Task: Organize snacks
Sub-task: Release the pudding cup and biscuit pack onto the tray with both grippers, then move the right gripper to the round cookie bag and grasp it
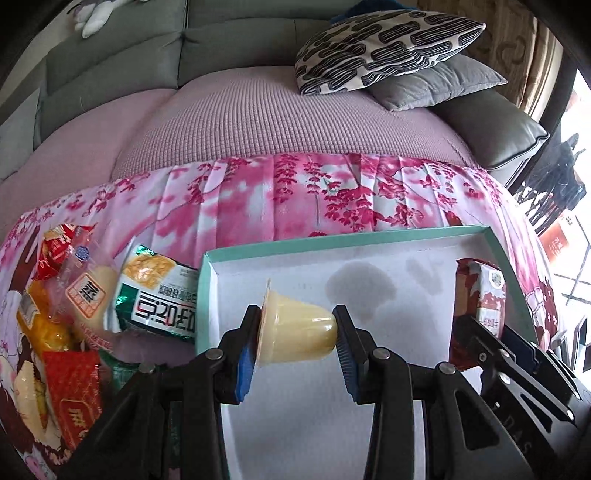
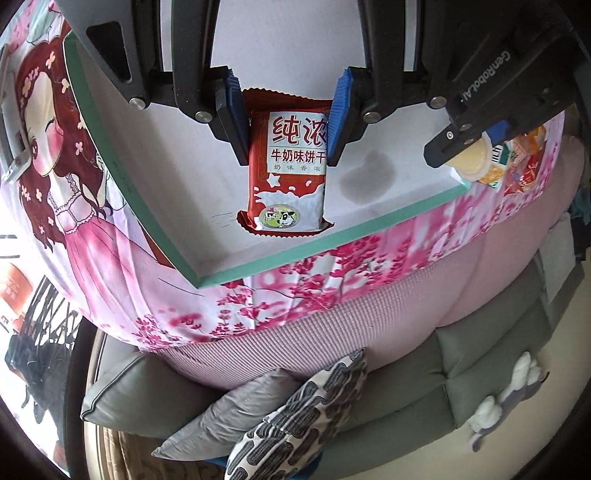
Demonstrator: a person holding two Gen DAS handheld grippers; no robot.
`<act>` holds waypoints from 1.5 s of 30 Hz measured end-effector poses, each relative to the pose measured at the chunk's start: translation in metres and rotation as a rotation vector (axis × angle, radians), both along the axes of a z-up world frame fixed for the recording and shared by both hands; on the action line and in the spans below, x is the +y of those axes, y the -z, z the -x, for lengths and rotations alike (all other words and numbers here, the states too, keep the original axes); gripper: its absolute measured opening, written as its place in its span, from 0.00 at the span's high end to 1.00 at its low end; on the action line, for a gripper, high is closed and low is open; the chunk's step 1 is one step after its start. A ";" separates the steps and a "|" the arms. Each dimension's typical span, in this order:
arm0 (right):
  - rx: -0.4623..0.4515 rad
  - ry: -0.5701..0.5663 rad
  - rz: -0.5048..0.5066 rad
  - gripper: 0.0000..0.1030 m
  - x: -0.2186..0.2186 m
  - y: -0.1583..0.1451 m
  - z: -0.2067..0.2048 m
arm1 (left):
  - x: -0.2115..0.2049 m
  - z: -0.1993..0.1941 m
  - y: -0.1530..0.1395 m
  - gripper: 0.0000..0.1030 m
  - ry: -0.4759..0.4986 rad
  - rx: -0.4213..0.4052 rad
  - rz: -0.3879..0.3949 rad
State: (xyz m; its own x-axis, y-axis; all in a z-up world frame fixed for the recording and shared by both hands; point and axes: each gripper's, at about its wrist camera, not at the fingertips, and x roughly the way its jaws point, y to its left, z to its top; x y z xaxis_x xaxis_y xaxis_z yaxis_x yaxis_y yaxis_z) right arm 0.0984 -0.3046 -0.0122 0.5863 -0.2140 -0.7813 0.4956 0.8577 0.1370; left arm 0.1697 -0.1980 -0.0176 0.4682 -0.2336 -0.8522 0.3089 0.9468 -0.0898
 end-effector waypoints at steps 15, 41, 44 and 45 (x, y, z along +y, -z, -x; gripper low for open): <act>0.018 0.017 -0.020 0.34 -0.003 -0.004 0.011 | 0.024 0.019 -0.027 0.21 -0.026 0.017 -0.018; -0.047 -0.140 -0.035 0.00 0.055 -0.028 0.039 | 0.134 0.078 -0.048 0.07 -0.250 -0.026 -0.028; -0.048 -0.145 -0.035 0.00 0.065 -0.029 0.039 | 0.152 0.087 -0.045 0.07 -0.290 -0.015 -0.040; -0.045 -0.149 -0.040 0.00 0.066 -0.028 0.039 | 0.157 0.089 -0.044 0.07 -0.301 -0.007 -0.044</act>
State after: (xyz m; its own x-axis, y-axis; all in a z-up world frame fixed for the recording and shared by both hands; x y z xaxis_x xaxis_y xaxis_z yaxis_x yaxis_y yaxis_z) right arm 0.0598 -0.2383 0.0162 0.6440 -0.0913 -0.7595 0.3559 0.9146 0.1919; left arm 0.0810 -0.0408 0.0260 0.5164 -0.0462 -0.8551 0.0138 0.9989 -0.0456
